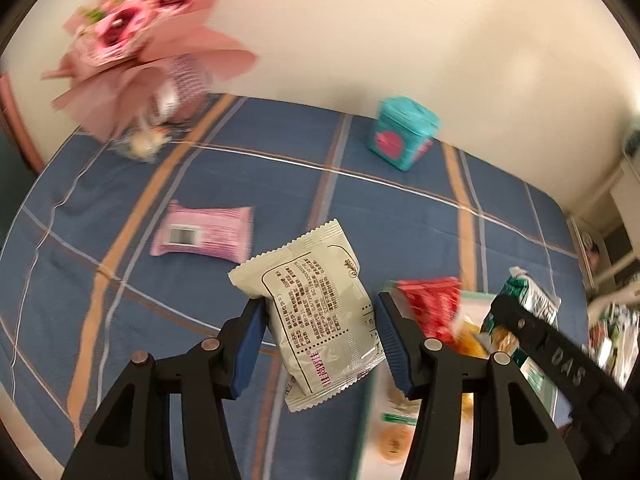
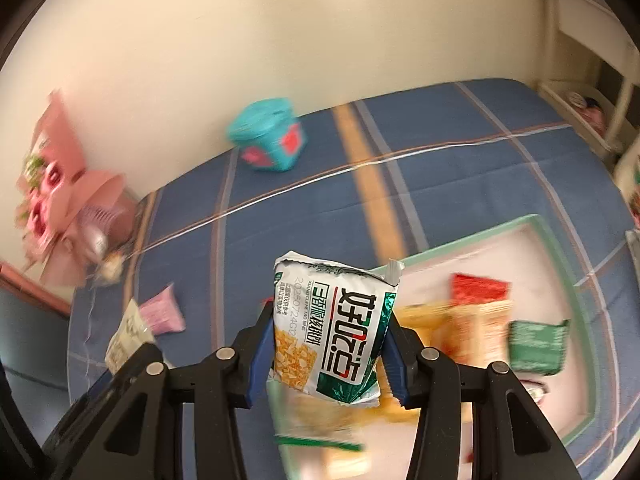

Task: Organize snacks
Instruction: 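Carry the white wrapper and green-white pack over the tray with both tools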

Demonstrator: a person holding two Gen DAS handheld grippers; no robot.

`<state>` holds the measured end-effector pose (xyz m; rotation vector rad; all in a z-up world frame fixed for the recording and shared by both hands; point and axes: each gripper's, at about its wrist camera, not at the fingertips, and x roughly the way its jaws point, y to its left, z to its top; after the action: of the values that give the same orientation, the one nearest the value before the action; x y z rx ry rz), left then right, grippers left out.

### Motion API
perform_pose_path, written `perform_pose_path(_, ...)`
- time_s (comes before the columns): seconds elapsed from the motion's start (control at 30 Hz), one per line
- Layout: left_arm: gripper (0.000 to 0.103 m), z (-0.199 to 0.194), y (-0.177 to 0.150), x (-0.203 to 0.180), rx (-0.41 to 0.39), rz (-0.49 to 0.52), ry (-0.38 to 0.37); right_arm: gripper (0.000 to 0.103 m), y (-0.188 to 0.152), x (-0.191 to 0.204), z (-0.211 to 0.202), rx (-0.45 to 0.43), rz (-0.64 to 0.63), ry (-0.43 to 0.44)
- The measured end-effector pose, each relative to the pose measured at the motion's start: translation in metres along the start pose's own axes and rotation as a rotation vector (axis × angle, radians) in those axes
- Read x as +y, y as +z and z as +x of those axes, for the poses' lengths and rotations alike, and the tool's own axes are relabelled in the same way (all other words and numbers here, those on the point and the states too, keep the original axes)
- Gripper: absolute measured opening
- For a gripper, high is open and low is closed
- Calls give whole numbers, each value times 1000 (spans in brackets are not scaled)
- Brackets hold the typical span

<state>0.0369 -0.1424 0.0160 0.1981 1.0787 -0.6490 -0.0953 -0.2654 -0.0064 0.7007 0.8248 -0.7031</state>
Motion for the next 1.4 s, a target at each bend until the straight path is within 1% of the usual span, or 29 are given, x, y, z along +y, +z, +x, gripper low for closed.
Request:
perform_pose_path(0.17,56,0,-5,-30,6,52,-36,51,12,-49,-2,-6,80,-45)
perform_pose_path(0.3,56,2,-10,-54,12,99,-65,51,17,-88,-5,-10,150,-65)
perform_pose_path(0.5,56,7,-17,-81,21,173,-77,50,23,-137,-7,-14,230,-98)
perform_pose_path(0.63,56,14,-21,-93,33,204,-74,50,23,-157,-4,-4,259,-111)
perform_pose_path(0.77,56,23,-26,-103,47,233,-63,50,22,-168,3,11,269,-118)
perform_pose_path(0.9,56,35,-31,-107,69,260,-49,50,21,-168,11,22,234,-132)
perform_pose_path(1.1,57,42,-33,-108,89,266,-38,50,16,-165,27,69,200,-132)
perform_pose_path(1.4,57,48,-35,-109,115,272,-39,50,9,-162,39,125,174,-140)
